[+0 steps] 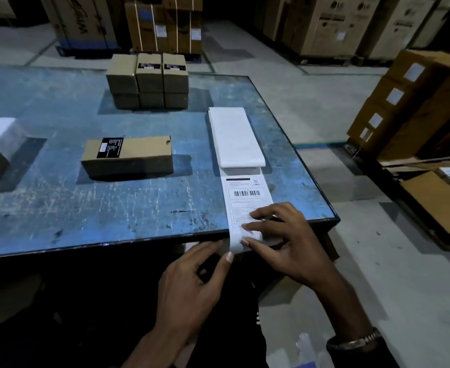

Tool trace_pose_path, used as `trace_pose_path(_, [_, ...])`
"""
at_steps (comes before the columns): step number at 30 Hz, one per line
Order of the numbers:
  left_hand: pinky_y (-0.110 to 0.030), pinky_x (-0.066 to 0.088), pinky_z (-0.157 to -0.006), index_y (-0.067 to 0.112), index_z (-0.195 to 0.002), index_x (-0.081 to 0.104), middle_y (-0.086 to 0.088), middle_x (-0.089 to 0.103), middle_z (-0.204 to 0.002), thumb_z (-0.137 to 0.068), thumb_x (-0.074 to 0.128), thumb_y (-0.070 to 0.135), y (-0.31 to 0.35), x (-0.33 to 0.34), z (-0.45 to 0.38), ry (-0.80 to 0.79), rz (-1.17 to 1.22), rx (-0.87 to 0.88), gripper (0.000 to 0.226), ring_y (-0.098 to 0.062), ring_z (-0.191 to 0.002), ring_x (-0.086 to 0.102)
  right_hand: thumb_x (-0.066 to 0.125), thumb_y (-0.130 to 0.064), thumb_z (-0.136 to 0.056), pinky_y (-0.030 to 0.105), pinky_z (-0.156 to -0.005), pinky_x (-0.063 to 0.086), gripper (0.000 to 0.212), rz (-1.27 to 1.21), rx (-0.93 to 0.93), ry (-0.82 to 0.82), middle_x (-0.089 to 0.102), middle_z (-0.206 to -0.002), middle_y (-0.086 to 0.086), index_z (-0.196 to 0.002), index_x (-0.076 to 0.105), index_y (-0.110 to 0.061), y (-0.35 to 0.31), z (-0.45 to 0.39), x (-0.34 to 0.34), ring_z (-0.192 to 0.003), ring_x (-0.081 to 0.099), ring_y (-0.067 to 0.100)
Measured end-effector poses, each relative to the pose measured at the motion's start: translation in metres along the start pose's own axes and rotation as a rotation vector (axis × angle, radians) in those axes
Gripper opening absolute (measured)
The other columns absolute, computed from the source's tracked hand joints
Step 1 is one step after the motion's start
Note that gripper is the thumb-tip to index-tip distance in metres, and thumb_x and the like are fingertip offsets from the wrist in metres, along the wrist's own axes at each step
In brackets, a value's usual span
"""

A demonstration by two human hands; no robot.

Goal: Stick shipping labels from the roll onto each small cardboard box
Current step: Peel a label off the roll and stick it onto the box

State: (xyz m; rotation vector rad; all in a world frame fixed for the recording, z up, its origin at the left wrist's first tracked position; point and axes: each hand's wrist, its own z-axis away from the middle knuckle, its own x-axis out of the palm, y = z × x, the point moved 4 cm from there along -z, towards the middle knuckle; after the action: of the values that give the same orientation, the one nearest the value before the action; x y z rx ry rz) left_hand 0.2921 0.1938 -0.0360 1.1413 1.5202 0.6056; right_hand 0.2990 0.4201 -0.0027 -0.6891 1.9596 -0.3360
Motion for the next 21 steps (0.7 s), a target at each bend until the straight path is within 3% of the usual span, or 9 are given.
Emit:
trace_pose_path(3, [-0.033,0.063,-0.091,0.030,-0.118,0.081,0.022,0.079,-0.112,-0.095,0.082,0.029,-0.001,0.019,-0.002,-0.087,0.311,-0.157,0.023,-0.002,-0.103,0.076,0.082,-0.046,-0.090,0.049,-0.088,0.050,0.025,0.003,-0.031,0.037,0.071,-0.120,-0.013,-0.109,0.084,-0.030,0.000,0.003,-0.001,-0.116,0.063,0.017])
trace_pose_path(6, [-0.033,0.061,-0.096,0.016,-0.116,0.079,0.004,0.083,-0.109,-0.097,0.075,0.009,0.003,0.026,-0.008,-0.113,0.540,-0.237,0.021,-0.015,-0.106,0.078,0.083,-0.045,-0.090,0.050,-0.088,0.050,0.024,-0.003,-0.045,0.049,0.071,-0.116,-0.013,-0.110,0.084,-0.032,-0.004,0.002,-0.001,-0.113,0.063,0.017])
trace_pose_path(11, [-0.025,0.059,-0.092,0.012,-0.112,0.080,-0.002,0.083,-0.106,-0.099,0.071,0.002,0.004,0.029,-0.013,-0.075,0.611,-0.249,0.018,-0.018,-0.105,0.078,0.080,-0.043,-0.095,0.046,-0.089,0.048,0.022,-0.009,-0.036,0.012,0.069,-0.113,-0.017,-0.115,0.083,-0.033,-0.012,-0.001,0.003,-0.113,0.062,0.010])
trace_pose_path(21, [-0.029,0.058,-0.099,0.016,-0.112,0.083,0.002,0.083,-0.109,-0.097,0.074,0.000,0.009,0.022,-0.018,-0.109,0.627,-0.235,0.024,-0.018,-0.109,0.077,0.082,-0.032,-0.093,0.038,-0.075,0.056,0.010,-0.021,-0.066,-0.015,0.071,-0.101,-0.015,-0.103,0.085,-0.028,-0.024,-0.014,-0.001,-0.099,0.067,0.008])
